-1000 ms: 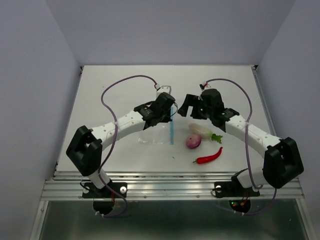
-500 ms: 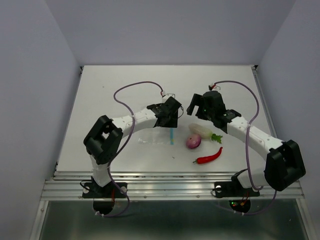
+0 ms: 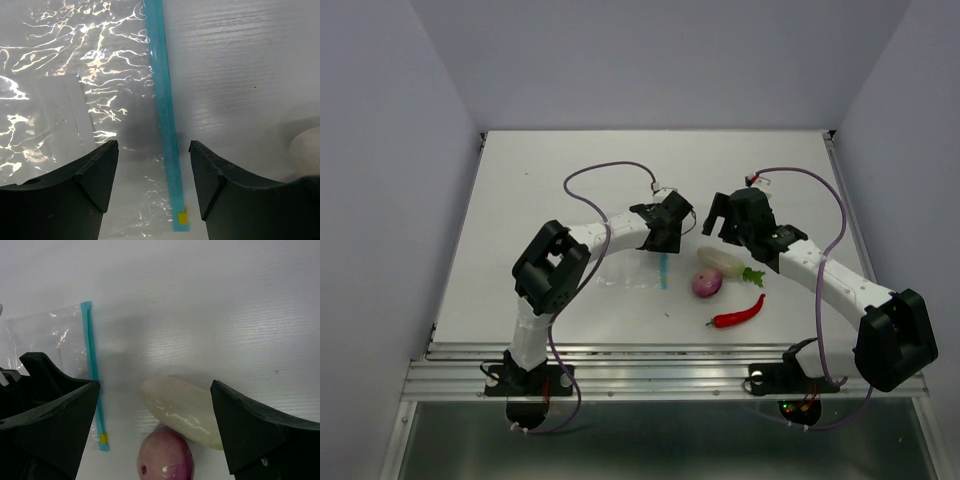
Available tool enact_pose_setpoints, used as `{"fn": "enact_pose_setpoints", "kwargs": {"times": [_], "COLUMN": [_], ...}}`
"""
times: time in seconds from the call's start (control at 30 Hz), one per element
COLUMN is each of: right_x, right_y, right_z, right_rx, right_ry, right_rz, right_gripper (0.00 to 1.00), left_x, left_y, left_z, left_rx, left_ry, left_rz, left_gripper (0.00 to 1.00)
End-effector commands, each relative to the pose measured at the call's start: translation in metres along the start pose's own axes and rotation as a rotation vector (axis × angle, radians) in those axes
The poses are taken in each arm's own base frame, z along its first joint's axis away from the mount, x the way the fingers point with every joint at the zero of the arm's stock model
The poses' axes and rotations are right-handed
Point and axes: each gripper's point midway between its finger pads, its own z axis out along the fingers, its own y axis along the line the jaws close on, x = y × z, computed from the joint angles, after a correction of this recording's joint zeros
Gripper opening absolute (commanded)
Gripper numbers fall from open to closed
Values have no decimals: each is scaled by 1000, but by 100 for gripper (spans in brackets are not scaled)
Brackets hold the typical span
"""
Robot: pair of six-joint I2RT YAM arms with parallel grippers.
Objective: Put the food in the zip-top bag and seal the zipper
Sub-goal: Grab a zip-top bag with the left arm
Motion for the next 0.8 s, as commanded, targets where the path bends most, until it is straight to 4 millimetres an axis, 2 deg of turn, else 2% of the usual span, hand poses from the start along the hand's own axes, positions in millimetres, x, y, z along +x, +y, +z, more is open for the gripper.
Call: {"fn": "enact_pose_setpoints", "kwargs": {"times": [0.0,0.13,0.23,0.4,0.53,0.67,0.73,0.77], "right_x": [-12,-14,-15,-15,-15,-11,-9,-9], "right_y": [-8,-9,-9,-10,-9,-6,-3,-1], "right_z": [-4,-5,-6,-6,-5,-4,-4,-4], "right_rx": [33,36,35,35,35,17,-2,-11], "right_ry": [-54,-63,-68,-66,-64,-46,-33,-27], "right_rz": [-5,-8,-6,-8,-9,-27,-51,-57], "right_gripper": [100,100,100,100,100,100,100,100], "left_x": [-13,-4,3,13,16,7,-3,-16], "left_y": [6,5,6,12,11,6,5,0], "left_z": [0,9,15,21,22,15,3,-9], "left_rx": [-26,-20,-21,-32,-14,15,37,69], "left_ry": [-12,14,33,57,70,42,7,-37], "left_rz": [1,8,15,9,1,-6,-14,-27], "left_gripper": [68,59,57,38,0,0,0,0]}}
